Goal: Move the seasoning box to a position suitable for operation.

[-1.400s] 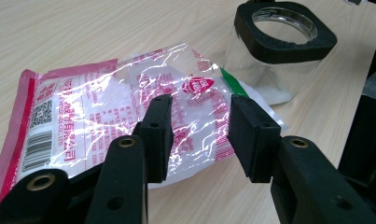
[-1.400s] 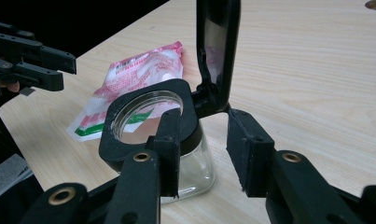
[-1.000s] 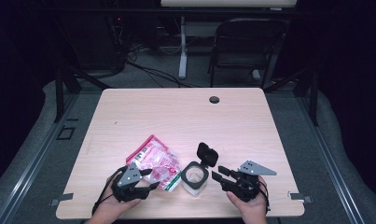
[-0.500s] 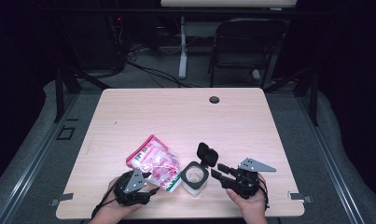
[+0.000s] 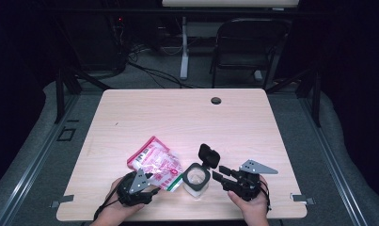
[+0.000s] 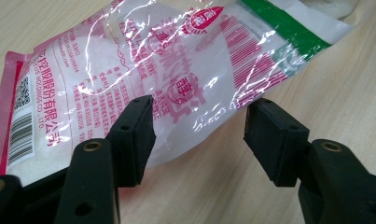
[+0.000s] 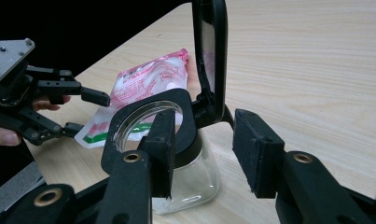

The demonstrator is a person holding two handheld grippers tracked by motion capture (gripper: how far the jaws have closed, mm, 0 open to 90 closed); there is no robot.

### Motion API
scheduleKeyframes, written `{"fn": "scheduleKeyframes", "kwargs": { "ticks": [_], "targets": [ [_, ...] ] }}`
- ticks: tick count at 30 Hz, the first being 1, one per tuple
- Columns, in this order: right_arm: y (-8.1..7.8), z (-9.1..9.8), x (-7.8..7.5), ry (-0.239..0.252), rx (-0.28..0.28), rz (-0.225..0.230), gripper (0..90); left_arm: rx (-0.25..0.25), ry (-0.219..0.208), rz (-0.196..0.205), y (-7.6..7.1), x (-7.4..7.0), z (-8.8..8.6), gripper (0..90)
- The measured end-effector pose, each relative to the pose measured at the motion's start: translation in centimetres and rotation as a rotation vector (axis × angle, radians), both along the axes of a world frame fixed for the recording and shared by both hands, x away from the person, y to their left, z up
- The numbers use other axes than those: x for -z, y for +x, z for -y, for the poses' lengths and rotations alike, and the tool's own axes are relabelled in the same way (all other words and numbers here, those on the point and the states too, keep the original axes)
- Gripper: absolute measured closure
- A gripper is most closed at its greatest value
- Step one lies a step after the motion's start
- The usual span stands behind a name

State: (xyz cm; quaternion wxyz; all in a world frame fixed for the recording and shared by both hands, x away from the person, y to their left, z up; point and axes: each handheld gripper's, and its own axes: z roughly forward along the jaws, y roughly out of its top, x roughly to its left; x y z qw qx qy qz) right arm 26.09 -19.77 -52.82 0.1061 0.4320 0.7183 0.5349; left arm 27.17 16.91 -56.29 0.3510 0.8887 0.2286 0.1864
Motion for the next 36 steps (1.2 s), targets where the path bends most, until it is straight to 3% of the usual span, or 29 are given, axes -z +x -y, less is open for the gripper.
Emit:
{"fn": "scheduleKeyframes", "kwargs": {
  "ticks": [9,21,36],
  "targets": [
    [-0.2,0.1,0.1,0.009,0.005,0.000,59.3,-0.013,-0.014,-0.005,0.5,0.0,0.4,53.1],
    [-0.5,0.3,0.1,-0.004,0.012,-0.001,59.3,-0.033,-0.025,0.010,1.1,0.1,1.0,56.9],
    [-0.8,0.4,0.3,0.002,0.021,-0.006,59.3,-0.039,-0.038,0.001,1.6,0.1,1.3,65.2]
  ]
}}
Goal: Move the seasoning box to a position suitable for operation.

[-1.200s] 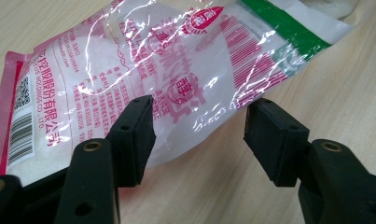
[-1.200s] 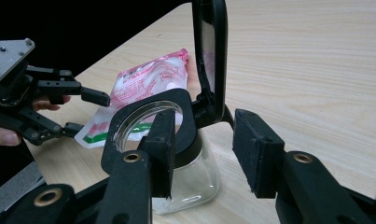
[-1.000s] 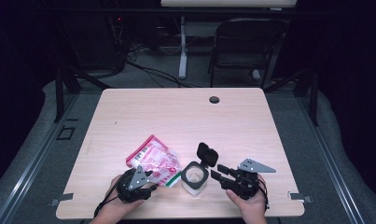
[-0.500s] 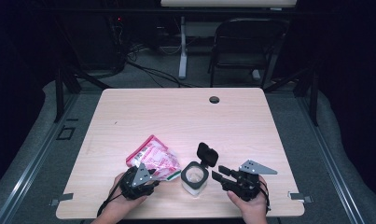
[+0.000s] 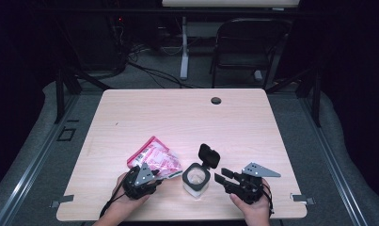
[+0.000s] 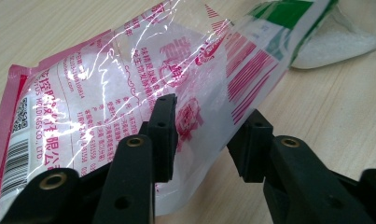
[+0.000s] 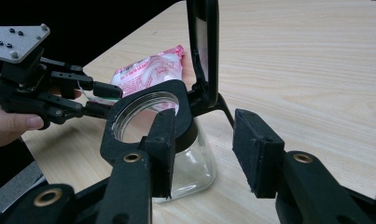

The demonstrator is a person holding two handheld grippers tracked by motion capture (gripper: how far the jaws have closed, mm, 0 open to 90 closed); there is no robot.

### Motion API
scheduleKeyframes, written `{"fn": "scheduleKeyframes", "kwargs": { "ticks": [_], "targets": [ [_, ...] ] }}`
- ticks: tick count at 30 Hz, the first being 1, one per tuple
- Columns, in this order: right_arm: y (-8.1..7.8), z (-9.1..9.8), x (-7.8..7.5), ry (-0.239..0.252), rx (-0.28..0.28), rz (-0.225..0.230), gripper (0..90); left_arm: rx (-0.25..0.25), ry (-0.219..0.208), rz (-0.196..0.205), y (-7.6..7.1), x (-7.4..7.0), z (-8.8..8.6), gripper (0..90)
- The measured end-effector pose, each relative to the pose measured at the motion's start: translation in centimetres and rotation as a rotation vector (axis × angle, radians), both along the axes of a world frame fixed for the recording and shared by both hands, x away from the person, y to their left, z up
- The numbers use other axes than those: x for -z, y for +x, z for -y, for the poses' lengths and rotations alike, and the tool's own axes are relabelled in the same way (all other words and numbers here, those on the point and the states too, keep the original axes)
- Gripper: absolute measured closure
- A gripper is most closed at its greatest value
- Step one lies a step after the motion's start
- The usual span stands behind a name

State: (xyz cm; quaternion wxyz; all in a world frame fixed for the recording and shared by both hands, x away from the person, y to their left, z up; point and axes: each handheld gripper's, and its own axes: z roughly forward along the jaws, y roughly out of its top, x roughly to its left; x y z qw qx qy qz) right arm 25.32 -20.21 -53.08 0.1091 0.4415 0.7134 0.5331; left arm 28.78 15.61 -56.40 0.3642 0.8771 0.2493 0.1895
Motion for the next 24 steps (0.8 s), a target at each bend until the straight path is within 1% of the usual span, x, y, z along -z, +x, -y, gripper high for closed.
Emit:
{"fn": "scheduleKeyframes", "kwargs": {
  "ticks": [2,5,9,10,13,16,24],
  "targets": [
    [0.03,-0.10,0.03,-0.008,-0.005,0.000,59.2,-0.004,-0.002,0.001,0.00,0.00,-0.01,67.2],
    [0.10,-0.30,0.12,-0.005,-0.005,-0.003,59.1,-0.005,-0.004,0.000,0.01,-0.08,-0.09,70.6],
    [0.17,-0.33,0.18,-0.019,-0.010,-0.006,59.0,-0.004,-0.003,0.002,0.02,-0.10,-0.09,75.3],
    [0.19,-0.33,0.20,-0.018,-0.009,-0.006,58.9,-0.007,-0.004,0.006,0.02,-0.07,-0.07,76.7],
    [0.23,-0.31,0.24,-0.009,-0.008,-0.007,58.7,-0.007,-0.003,0.000,0.11,-0.15,-0.18,79.8],
    [0.23,-0.29,0.24,-0.006,-0.007,-0.009,58.6,-0.012,-0.012,-0.002,0.20,-0.23,-0.35,83.5],
    [0.23,-0.34,0.28,-0.005,-0.004,-0.011,58.5,-0.023,-0.035,-0.009,0.40,-0.35,-0.71,89.2]
  ]
}}
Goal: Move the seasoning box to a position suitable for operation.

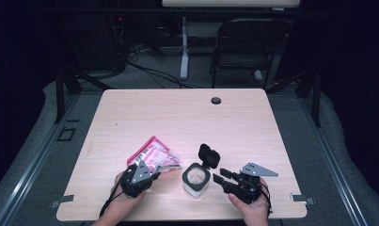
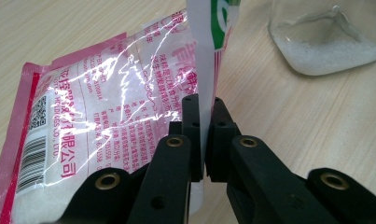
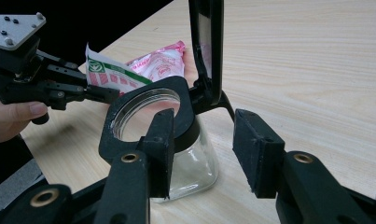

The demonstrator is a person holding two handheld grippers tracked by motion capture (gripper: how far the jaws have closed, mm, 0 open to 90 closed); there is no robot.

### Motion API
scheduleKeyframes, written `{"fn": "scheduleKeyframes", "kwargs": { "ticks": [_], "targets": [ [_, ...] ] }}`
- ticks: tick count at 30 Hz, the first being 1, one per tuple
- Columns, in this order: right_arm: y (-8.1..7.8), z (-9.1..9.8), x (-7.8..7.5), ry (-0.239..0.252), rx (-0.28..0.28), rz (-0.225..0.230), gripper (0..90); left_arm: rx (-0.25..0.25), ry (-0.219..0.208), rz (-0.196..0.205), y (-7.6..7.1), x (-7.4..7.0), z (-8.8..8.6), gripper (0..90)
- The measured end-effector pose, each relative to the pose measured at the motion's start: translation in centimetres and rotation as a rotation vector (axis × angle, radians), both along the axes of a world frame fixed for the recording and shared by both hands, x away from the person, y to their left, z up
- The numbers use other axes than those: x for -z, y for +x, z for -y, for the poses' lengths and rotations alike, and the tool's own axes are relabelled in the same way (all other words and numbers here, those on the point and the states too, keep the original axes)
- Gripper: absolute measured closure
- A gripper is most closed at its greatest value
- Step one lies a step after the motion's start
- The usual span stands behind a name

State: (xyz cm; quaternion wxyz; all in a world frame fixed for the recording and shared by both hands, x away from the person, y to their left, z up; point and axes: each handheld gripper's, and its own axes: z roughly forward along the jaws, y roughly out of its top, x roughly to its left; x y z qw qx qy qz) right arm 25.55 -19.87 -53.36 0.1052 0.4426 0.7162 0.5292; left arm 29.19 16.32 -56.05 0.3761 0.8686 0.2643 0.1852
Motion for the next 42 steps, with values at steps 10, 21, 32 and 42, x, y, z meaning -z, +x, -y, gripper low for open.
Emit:
{"fn": "scheduleKeyframes", "kwargs": {
  "ticks": [10,21,32,42],
  "targets": [
    [0.0,0.0,0.0,-0.001,-0.001,-0.001,58.5,-0.011,-0.039,-0.011,0.2,-0.4,-0.5,90.0],
    [0.0,0.1,0.0,0.004,-0.001,-0.001,58.4,-0.034,-0.074,0.027,0.3,-1.9,-1.5,90.0],
    [0.0,-0.1,0.0,0.000,-0.002,0.001,58.4,-0.007,-0.119,0.044,0.0,-3.7,-2.0,90.0],
    [-0.3,-0.2,-0.3,-0.016,0.001,0.051,58.2,0.042,-0.130,0.090,-1.7,-5.6,-1.8,90.0]
  ]
}}
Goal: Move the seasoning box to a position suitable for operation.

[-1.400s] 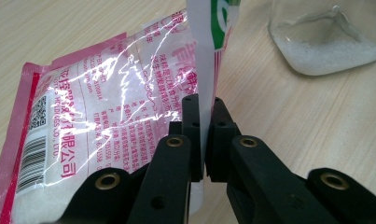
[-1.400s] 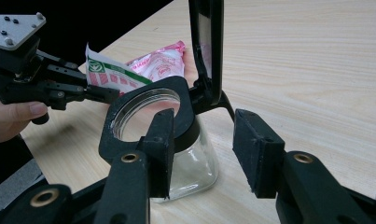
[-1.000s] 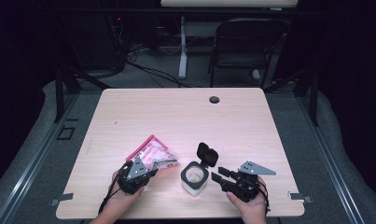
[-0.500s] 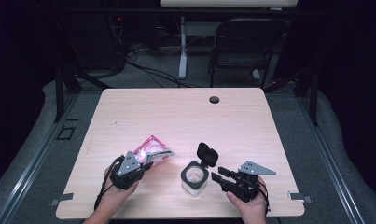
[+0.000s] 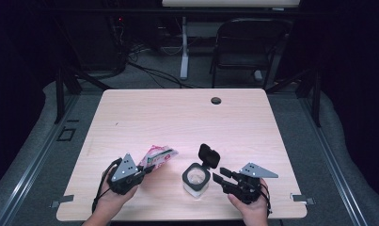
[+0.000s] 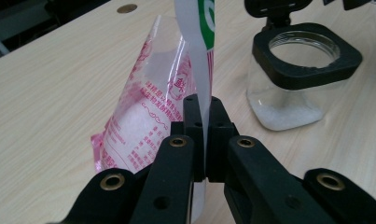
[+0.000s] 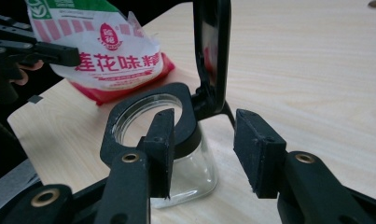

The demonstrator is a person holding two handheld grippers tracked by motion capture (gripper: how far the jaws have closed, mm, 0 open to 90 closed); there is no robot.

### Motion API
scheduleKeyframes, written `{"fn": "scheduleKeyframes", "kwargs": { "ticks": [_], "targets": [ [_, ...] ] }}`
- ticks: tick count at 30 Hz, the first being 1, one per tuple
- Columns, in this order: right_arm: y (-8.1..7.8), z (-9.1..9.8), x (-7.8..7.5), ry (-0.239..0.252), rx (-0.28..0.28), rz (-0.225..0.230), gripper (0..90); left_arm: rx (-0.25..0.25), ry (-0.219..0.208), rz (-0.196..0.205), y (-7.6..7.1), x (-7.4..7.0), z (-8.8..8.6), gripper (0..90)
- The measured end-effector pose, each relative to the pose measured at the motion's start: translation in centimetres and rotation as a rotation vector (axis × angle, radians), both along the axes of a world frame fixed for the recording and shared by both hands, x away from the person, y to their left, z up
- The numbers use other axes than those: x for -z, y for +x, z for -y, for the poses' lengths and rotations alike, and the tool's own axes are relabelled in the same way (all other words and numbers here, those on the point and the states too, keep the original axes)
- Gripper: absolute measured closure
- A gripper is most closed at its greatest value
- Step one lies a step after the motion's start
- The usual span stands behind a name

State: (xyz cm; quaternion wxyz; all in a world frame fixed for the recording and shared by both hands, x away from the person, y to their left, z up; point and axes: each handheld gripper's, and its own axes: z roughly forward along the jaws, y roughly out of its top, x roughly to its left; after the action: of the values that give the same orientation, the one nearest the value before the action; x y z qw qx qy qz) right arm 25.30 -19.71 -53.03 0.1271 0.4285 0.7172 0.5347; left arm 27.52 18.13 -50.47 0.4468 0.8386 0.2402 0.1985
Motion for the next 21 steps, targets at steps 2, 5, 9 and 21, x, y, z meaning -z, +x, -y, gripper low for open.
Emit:
{"fn": "scheduleKeyframes", "kwargs": {
  "ticks": [2,5,9,21],
  "targets": [
    [-0.1,0.0,-0.2,-0.010,-0.007,0.039,58.2,0.013,0.001,0.015,-0.4,-0.4,0.2,90.0],
    [-0.1,-0.1,-0.3,-0.017,-0.017,0.068,58.9,0.031,0.026,0.051,-1.1,-0.9,0.6,90.0],
    [-0.2,-0.5,-0.4,-0.032,-0.055,0.076,60.1,0.044,0.030,0.072,-1.8,-1.4,0.8,90.0],
    [-0.9,-1.1,-2.4,-0.023,-0.093,0.191,55.6,0.074,0.008,0.011,-2.4,-0.7,0.4,90.0]
  ]
}}
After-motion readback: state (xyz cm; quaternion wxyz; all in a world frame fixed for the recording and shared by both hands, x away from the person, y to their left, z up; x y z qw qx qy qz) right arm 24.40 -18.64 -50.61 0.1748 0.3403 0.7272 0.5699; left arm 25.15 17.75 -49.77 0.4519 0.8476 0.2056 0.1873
